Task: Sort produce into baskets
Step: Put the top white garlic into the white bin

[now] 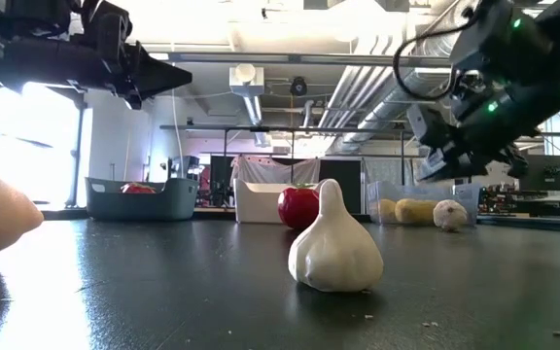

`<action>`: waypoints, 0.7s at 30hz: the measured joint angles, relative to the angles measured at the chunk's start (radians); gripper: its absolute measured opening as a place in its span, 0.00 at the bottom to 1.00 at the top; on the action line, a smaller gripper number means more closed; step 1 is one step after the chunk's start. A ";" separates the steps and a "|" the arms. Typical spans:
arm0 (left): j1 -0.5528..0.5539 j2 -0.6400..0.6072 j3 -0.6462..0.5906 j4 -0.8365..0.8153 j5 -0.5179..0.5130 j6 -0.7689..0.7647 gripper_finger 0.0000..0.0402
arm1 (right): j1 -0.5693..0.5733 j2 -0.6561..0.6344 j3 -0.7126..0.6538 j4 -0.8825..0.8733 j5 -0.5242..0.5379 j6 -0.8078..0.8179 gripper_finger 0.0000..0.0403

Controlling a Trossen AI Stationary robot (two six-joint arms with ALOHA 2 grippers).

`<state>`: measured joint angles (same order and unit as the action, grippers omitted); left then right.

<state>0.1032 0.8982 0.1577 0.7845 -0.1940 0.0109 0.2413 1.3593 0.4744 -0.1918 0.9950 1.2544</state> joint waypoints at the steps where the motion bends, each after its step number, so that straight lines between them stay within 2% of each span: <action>1: 0.000 0.000 0.000 -0.001 0.000 0.000 0.00 | -0.010 0.000 0.000 -0.022 -0.020 0.021 0.17; 4: 0.000 0.000 0.000 -0.001 0.000 0.001 0.00 | -0.034 0.002 0.000 -0.063 -0.050 0.046 0.33; 7: 0.000 0.000 0.000 -0.001 0.000 0.001 0.00 | -0.053 0.002 0.000 -0.063 -0.032 0.020 0.49; 11: 0.000 0.000 0.000 -0.001 -0.003 0.001 0.00 | -0.074 0.002 0.000 -0.063 0.003 -0.006 0.64; 14: 0.000 0.000 0.000 -0.001 -0.003 0.001 0.00 | -0.095 0.003 0.000 -0.065 -0.002 -0.018 0.68; 21: 0.000 0.000 0.000 -0.002 -0.003 0.001 0.00 | -0.113 0.103 0.001 -0.058 -0.006 0.028 0.69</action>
<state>0.1036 0.8982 0.1581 0.7826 -0.1974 0.0120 0.1284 1.4626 0.4753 -0.2498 0.9890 1.2824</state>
